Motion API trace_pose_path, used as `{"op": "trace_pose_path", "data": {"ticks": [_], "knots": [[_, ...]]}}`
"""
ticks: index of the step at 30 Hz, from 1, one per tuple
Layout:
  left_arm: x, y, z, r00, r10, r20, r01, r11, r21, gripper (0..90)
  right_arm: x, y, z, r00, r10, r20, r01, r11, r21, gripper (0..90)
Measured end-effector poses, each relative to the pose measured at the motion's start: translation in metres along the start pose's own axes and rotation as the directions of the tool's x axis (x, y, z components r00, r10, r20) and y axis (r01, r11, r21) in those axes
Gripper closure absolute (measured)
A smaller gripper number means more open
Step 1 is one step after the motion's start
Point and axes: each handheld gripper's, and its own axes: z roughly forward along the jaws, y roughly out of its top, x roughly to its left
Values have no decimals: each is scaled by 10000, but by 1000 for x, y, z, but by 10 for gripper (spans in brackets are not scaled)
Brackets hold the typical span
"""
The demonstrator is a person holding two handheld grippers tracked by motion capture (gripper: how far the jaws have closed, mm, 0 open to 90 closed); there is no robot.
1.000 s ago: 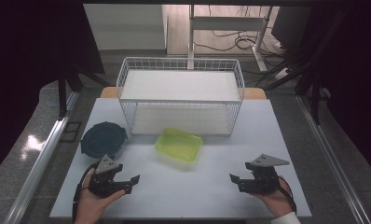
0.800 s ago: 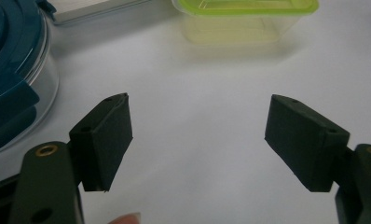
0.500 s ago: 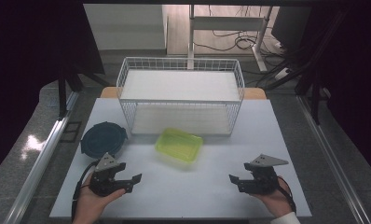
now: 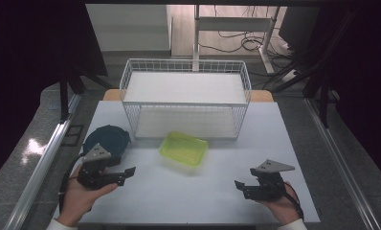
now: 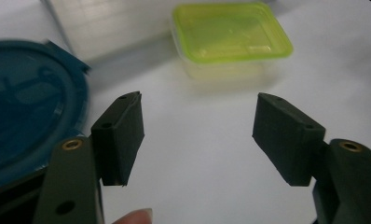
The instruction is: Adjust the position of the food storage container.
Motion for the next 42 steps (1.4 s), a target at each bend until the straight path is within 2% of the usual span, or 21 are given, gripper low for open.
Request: {"op": "trace_pose_path", "data": {"ticks": [2, 3, 11, 17, 21, 28, 33, 34, 37, 42], "knots": [[5, 7, -3, 9999, 85, -71, -85, 10000, -14, 359, 0, 0, 0, 10000, -37, -36, 37, 10000, -23, 246], [12, 14, -4, 9998, 127, -135, -127, 9999, -20, 376, 0, 0, 0, 9999, -105, -113, 105, 9999, -26, 246], [36, 36, -8, 9998, -8, -197, 1, 9994, -339, 397, 1, -1, 2, 10000, -43, -20, 43, 9999, 135, 246], [50, 48, -5, 9987, 253, -438, -259, 9996, -148, 445, 1, -2, 3, 9999, -98, -108, 99, 9999, 83, 246], [67, 60, -1, 9976, 126, -688, -131, 9999, -66, 498, 1, -3, 5, 9998, -166, -116, 168, 9997, 163, 246], [89, 77, 1, 9963, 123, -848, -124, 9999, -8, 543, 0, -3, 6, 9999, -100, -51, 101, 9998, 194, 244], [103, 82, 3, 9949, -7, -1004, 3, 10000, -37, 564, -1, -3, 5, 10000, -83, 23, 83, 9999, 147, 243], [104, 82, 4, 9947, -119, -1026, 108, 9999, -112, 569, -1, -3, 5, 10000, -84, 35, 83, 9998, 153, 243], [107, 83, 6, 9945, -104, -1038, 90, 9999, -140, 580, -1, -4, 5, 10000, -78, 50, 77, 9998, 173, 242], [123, 87, 14, 9950, -164, -982, 172, 9998, 74, 628, -2, -4, 6, 9999, -78, 134, 76, 9998, 159, 242]]}}
